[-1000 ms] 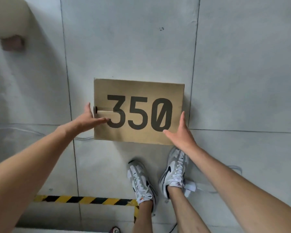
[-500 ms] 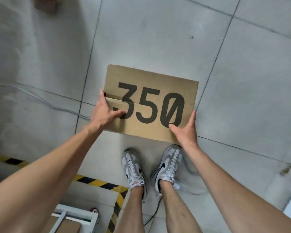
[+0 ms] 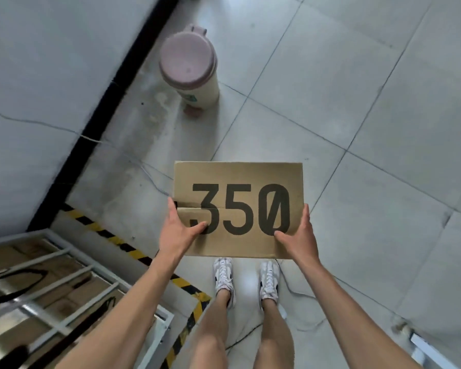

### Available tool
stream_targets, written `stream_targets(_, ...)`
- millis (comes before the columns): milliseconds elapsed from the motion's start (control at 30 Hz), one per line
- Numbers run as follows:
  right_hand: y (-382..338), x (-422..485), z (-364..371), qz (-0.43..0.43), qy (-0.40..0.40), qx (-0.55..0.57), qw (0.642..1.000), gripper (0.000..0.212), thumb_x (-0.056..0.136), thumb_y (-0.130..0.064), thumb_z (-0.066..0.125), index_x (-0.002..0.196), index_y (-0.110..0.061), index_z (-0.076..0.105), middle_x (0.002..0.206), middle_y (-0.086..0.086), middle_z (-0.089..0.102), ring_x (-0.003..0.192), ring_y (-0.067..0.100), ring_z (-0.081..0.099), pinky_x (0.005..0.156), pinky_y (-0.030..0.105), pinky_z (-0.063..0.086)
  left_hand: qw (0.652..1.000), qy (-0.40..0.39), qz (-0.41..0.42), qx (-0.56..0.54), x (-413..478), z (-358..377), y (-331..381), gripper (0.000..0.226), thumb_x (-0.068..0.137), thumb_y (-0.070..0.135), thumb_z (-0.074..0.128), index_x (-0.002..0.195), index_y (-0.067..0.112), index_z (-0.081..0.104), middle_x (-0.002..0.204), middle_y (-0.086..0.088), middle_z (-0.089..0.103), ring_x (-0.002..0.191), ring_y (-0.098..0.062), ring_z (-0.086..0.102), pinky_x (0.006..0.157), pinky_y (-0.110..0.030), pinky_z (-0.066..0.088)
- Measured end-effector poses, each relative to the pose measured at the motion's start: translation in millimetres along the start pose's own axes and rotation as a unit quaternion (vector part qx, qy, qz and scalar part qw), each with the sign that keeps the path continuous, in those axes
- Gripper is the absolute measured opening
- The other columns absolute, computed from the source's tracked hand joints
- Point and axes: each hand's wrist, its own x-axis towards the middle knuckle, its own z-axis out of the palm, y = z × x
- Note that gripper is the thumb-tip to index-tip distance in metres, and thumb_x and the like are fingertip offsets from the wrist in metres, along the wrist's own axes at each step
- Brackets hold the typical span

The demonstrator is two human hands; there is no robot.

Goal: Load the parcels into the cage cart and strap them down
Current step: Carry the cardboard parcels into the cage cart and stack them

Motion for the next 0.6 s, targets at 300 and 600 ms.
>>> stream_targets(300, -88.5, -148.3, -83.8, -0.152, 0.001, -0.061, 0.987, 0.111, 0.085, -0.039, 0.073, 0.157, -0.038, -0.011, 0.161, 0.005, 0.027, 0.138, 0.032, 0.043, 0.098, 0.045, 0.047, 0.991, 0.123, 0.002, -0.059, -152.0, -130.8, 42.6, 0.122, 0.070, 0.064, 0.078, 0.156, 0.039, -0.006, 0.143, -0.013, 0.050, 0.126, -0.031, 0.053, 0.104, -0.052, 0.048)
stream_targets(600, -149.3, -288.5, -67.5, -0.343, -0.074, -0.109, 0.930, 0.106, 0.082, -0.050, 0.071, 0.158, -0.035, -0.001, 0.152, 0.005, 0.037, 0.137, 0.032, 0.038, 0.109, 0.049, 0.040, 0.949, 0.287, -0.080, -0.102, -319.9, -229.4, -22.1, 0.115, 0.070, 0.075, 0.070, 0.158, 0.039, 0.005, 0.143, -0.010, 0.052, 0.128, -0.032, 0.051, 0.102, -0.048, 0.047)
